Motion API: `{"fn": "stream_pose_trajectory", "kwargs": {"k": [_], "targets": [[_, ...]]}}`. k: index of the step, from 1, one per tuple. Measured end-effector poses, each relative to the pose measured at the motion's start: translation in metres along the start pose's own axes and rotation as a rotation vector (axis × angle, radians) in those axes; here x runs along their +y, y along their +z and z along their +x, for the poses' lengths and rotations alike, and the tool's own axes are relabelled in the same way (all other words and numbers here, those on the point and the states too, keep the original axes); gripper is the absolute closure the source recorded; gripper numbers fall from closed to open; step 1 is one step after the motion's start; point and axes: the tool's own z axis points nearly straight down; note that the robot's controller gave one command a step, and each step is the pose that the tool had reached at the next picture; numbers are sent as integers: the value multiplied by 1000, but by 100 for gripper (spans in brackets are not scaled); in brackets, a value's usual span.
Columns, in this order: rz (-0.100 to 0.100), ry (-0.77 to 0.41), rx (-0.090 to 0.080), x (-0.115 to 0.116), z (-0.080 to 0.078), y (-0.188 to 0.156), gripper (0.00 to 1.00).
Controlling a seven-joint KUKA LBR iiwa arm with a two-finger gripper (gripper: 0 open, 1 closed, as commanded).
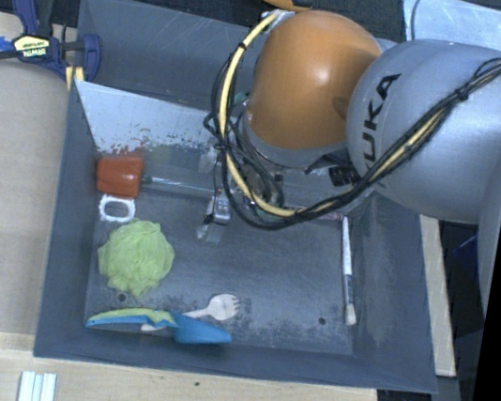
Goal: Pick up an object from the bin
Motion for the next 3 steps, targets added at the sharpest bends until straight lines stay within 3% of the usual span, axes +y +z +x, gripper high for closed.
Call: {"fn": "stream_pose_trajectory", "kwargs": {"k": [1, 2, 3], "targets": [[0, -102, 2, 6, 63, -26, 0], [-1, 50, -8, 17, 0, -53, 0], [-1, -18, -7, 52, 53, 126, 100]]}}
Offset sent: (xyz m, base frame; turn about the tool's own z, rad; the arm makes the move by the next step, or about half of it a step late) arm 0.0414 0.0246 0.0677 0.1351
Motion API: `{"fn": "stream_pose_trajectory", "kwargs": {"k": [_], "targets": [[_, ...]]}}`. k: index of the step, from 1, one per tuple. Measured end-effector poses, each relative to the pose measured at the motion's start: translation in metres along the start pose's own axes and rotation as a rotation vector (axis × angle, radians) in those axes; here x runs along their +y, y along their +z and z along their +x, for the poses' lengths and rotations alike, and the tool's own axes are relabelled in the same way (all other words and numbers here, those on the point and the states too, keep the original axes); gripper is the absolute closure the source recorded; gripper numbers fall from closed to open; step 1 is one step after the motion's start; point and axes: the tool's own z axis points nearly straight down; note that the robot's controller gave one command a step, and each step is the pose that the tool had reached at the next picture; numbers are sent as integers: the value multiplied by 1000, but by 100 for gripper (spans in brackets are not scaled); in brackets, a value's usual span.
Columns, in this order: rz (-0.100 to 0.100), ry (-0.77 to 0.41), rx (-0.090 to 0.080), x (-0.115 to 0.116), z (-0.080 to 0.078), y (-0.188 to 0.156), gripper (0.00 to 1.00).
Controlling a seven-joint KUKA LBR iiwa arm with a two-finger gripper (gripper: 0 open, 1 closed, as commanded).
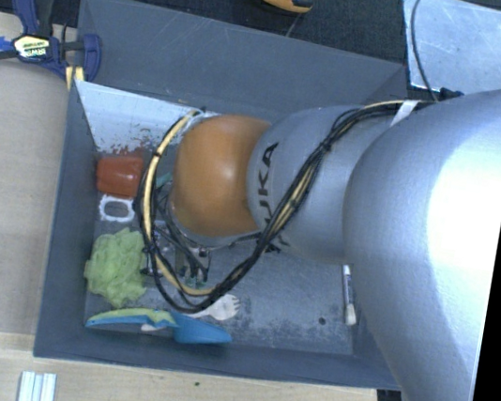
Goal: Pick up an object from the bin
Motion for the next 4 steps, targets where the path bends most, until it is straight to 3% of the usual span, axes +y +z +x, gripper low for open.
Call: {"fn": "stream_pose_trajectory", "kwargs": {"k": [1, 2, 3, 4], "targets": [[1, -19, 8, 7, 13, 28, 100], [3, -56, 2, 23, 9, 28, 100], [3, -69, 5, 41, 0, 29, 0], [3, -70, 5, 41, 0, 29, 0]]}}
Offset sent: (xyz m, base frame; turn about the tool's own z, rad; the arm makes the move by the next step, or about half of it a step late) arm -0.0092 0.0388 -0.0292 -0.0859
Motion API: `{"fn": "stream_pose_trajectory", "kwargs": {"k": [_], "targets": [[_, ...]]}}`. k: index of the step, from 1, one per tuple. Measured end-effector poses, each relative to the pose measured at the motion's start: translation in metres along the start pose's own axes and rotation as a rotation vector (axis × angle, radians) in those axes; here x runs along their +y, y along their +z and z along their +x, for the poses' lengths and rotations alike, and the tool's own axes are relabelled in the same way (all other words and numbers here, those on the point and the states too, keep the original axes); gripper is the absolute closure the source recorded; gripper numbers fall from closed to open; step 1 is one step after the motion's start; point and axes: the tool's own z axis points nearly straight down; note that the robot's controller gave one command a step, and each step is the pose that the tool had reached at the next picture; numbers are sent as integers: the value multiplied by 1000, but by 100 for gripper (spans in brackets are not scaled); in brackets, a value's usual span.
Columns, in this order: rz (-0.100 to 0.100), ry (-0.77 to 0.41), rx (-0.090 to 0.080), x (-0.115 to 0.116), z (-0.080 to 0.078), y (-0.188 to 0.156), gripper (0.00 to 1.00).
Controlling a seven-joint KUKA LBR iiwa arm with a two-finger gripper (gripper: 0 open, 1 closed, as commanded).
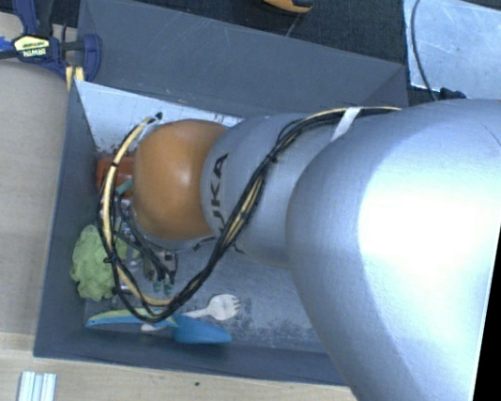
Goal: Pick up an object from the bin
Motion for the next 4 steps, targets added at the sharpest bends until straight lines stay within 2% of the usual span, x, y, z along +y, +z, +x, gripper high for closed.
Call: {"fn": "stream_pose_trajectory", "kwargs": {"k": [1, 2, 3, 4], "targets": [[-1, -149, -1, -42, 7, -58, 0], [-1, 87, -1, -24, 16, -41, 0], [1, 180, -1, -14, 14, -23, 0], [-1, -118, -3, -9, -5, -13, 0]]}}
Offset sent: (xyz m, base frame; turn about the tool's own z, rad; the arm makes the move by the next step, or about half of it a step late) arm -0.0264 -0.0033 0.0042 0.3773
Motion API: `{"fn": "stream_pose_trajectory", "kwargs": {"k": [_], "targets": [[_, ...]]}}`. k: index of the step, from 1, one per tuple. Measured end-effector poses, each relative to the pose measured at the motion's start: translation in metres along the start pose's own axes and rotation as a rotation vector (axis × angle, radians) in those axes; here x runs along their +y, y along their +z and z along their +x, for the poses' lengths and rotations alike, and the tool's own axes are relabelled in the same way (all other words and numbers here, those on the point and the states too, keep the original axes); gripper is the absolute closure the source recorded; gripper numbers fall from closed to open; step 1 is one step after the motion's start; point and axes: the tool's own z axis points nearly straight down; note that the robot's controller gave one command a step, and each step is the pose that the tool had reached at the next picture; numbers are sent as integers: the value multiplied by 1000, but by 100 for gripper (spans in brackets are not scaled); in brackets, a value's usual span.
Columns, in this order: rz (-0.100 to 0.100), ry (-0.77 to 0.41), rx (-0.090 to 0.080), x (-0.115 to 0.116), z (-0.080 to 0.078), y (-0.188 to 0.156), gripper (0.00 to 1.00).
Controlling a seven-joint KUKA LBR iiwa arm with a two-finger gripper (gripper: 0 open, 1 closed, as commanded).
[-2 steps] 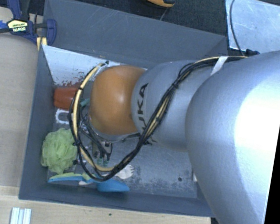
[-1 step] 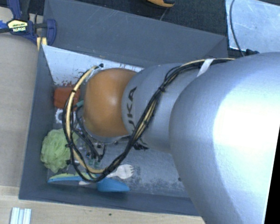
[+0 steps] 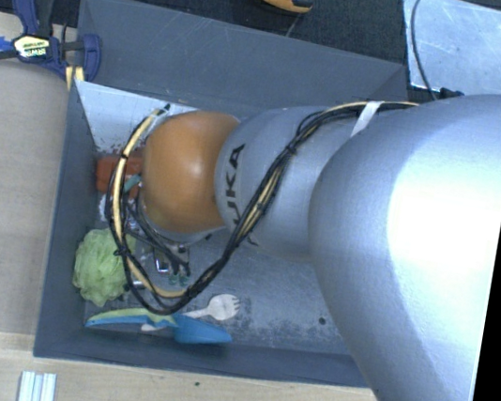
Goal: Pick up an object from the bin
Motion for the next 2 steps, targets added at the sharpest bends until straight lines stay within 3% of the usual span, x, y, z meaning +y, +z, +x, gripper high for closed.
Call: {"fn": "stream_pose_trajectory", "kwargs": {"k": [1, 2], "targets": [[4, 107, 1, 12, 7, 13, 100], [4, 108, 1, 12, 7, 13, 100]]}}
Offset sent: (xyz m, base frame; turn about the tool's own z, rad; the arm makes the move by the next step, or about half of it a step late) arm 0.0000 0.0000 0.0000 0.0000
